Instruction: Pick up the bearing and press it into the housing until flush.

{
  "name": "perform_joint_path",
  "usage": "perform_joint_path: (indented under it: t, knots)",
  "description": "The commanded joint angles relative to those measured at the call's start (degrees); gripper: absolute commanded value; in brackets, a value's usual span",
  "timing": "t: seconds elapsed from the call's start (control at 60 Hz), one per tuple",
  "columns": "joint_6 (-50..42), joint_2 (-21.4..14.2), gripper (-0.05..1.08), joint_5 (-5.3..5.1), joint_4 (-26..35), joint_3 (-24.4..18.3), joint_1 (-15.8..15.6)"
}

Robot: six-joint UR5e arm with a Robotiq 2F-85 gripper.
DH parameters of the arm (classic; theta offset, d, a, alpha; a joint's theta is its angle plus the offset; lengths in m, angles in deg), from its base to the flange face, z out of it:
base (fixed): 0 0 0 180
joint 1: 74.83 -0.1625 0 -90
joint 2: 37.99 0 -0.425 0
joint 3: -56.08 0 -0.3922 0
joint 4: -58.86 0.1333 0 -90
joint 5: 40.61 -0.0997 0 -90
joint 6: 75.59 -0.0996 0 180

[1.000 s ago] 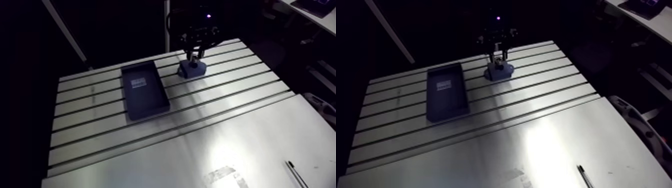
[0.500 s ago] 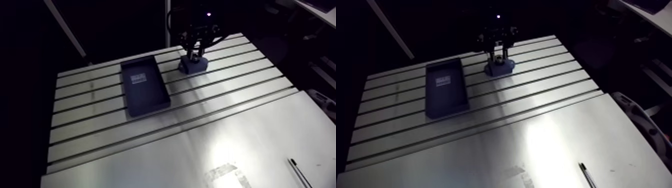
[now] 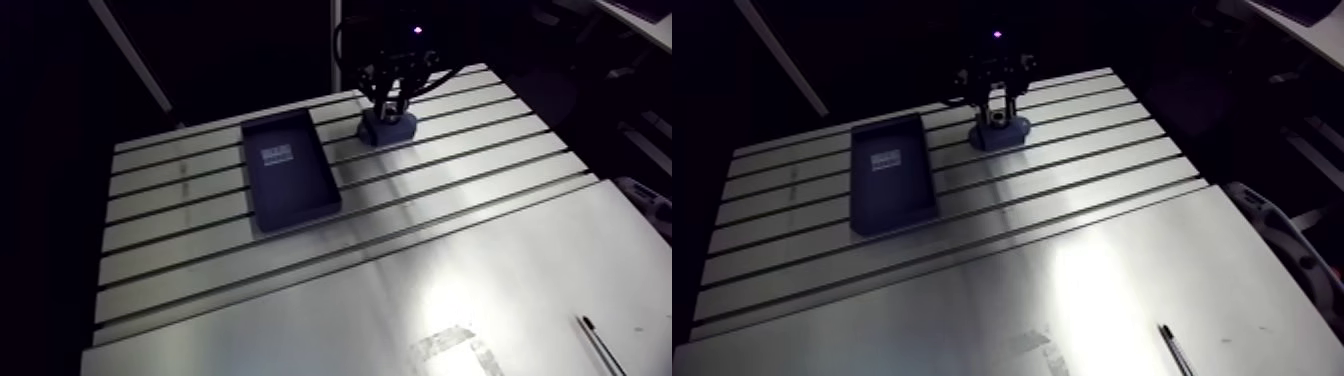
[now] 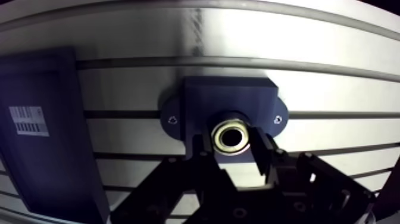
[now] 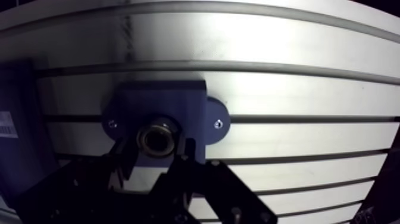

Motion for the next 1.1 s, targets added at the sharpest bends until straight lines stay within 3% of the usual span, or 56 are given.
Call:
perform_joint_path:
  t: [0.017,1.1]
  knots:
    - [0.02,-0.03,0.67,0.05,-0.03,0.02,0.03]
    - [0.03,-0.03,0.67,0.05,-0.03,0.1,-0.06]
